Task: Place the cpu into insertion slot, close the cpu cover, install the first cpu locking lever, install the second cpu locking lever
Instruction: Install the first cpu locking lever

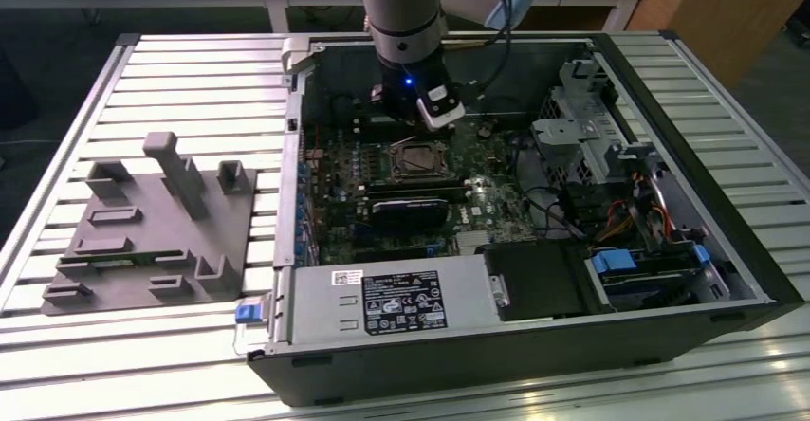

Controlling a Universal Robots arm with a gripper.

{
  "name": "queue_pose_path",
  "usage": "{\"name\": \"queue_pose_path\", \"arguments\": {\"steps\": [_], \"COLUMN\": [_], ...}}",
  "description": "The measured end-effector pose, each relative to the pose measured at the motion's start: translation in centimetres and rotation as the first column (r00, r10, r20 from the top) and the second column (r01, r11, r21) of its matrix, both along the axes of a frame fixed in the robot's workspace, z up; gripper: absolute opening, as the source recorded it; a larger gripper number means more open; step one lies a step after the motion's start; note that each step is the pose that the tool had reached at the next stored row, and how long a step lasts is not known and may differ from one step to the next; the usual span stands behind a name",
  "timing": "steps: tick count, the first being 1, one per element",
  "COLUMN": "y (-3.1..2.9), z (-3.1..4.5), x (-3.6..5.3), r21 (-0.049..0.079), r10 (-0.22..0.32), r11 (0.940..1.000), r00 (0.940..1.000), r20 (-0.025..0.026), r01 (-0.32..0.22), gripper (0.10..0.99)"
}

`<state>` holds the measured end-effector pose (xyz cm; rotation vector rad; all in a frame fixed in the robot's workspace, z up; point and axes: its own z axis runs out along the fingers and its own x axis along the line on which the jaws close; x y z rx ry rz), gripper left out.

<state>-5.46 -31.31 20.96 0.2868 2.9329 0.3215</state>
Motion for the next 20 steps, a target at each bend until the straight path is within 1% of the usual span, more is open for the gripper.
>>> {"name": "queue_pose_path", "arguments": {"steps": [1,2,7,15,16,20], "y": [0.08,0.13,0.25,0.67,0.68,0.69], "z": [-0.04,-0.09,-0.3,-0.63,-0.67,-0.82], "x": [0.0,0.0,0.0,0.0,0.0,-0.01], "r21": [-0.006,-0.009,-0.009,-0.01,-0.014,-0.042], "r10": [0.0,0.0,0.013,0.043,0.043,0.044], "r11": [1.0,1.0,0.9999,0.999,0.999,0.9982], "r00": [1.0,1.0,0.9999,0.9991,0.9991,0.999], "r20": [0.0003,0.0004,0.0004,0.0005,0.0002,-0.001], "r01": [0.0,0.0,-0.013,-0.043,-0.043,-0.044], "gripper": [0.106,0.106,0.106,0.106,0.106,0.106]}}
